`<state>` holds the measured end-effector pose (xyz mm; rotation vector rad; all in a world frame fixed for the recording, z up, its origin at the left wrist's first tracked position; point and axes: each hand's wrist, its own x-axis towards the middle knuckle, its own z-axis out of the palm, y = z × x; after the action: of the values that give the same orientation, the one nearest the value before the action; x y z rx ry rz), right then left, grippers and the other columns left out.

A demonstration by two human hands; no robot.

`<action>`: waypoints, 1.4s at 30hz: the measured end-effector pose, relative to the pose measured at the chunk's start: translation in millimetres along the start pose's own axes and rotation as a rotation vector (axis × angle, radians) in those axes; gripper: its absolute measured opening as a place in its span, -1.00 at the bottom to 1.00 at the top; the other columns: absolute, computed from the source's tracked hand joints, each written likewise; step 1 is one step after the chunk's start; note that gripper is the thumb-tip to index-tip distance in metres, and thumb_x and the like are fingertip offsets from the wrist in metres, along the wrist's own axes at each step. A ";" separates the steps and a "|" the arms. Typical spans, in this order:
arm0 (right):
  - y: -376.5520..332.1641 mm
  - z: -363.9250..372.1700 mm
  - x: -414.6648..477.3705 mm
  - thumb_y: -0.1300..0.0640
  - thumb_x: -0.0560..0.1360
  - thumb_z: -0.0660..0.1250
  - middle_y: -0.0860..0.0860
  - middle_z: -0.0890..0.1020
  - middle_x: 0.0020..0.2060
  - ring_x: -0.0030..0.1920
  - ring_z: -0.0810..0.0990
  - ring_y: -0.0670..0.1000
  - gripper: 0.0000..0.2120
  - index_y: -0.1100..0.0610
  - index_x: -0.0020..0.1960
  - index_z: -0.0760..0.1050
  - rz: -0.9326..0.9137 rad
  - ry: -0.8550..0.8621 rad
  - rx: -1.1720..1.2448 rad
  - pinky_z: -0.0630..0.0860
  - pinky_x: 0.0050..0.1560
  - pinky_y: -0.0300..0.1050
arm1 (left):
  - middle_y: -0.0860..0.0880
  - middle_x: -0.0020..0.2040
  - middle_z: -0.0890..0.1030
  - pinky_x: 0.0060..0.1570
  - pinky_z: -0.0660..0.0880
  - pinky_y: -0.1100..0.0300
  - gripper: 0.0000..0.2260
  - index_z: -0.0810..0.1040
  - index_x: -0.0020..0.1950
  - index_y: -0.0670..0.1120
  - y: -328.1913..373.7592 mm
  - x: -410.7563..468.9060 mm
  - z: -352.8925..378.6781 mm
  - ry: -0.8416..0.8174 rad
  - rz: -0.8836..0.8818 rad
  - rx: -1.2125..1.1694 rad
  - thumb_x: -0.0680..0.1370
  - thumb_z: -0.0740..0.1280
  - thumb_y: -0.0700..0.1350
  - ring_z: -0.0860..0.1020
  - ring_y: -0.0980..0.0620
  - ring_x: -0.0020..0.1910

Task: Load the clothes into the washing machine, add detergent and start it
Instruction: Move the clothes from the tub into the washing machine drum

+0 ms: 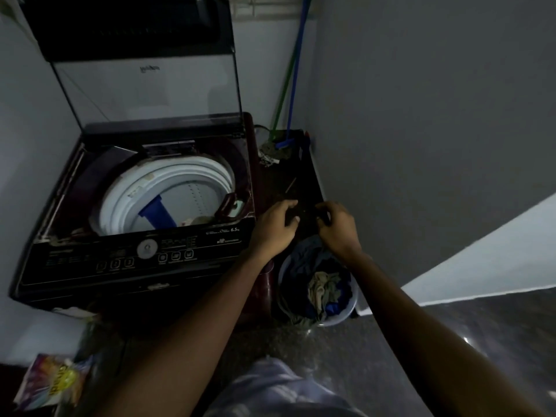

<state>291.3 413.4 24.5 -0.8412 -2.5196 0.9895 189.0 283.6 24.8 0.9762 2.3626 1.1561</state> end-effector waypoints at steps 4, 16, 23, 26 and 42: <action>11.7 -4.1 -2.4 0.25 0.53 0.27 0.10 0.55 0.16 0.14 0.52 0.05 -0.71 0.18 0.24 0.50 0.040 0.038 0.005 0.34 0.04 -0.29 | 0.01 0.40 0.48 0.32 0.43 0.07 -0.62 0.42 0.44 -0.03 3.2 9.8 15.0 -0.072 0.028 0.053 0.62 0.30 -0.09 0.45 0.00 0.37; 57.0 -9.2 -12.0 0.27 0.53 0.26 0.13 0.54 0.21 0.20 0.50 0.10 -0.68 0.20 0.28 0.47 0.168 0.059 0.003 0.33 0.08 -0.29 | 0.02 0.40 0.46 0.31 0.43 0.10 -0.58 0.39 0.46 -0.03 -10.5 26.5 59.4 -0.242 0.047 0.085 0.60 0.32 -0.06 0.44 0.00 0.36; 106.1 -16.4 -12.6 0.25 0.53 0.26 0.14 0.55 0.22 0.20 0.52 0.15 -0.66 0.19 0.30 0.44 0.210 -0.047 0.005 0.40 0.10 -0.17 | 0.00 0.35 0.51 0.27 0.39 0.19 -0.62 0.45 0.41 -0.06 -11.9 23.2 109.1 -0.188 -0.070 0.057 0.59 0.34 -0.12 0.47 0.01 0.33; 132.8 -14.5 -17.4 0.25 0.52 0.26 0.17 0.53 0.23 0.21 0.51 0.18 -0.64 0.19 0.31 0.43 0.217 -0.156 -0.030 0.38 0.08 -0.19 | -0.01 0.32 0.53 0.29 0.44 0.11 -0.65 0.48 0.38 -0.07 -19.1 12.5 136.7 -0.167 -0.157 0.021 0.59 0.35 -0.11 0.49 -0.01 0.32; 344.9 165.1 -11.5 0.26 0.49 0.25 0.18 0.57 0.21 0.21 0.52 0.25 -0.62 0.14 0.29 0.52 -0.006 -0.529 -0.331 0.54 0.05 0.10 | -0.11 0.41 0.46 0.33 0.41 -0.05 -0.58 0.34 0.48 -0.09 -227.3 -8.6 327.7 -0.229 -0.452 0.096 0.61 0.25 -0.22 0.42 -0.15 0.39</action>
<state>363.8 524.4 -334.3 -0.7259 -3.2008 0.8953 278.9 362.3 -355.8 0.5239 2.3010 0.7245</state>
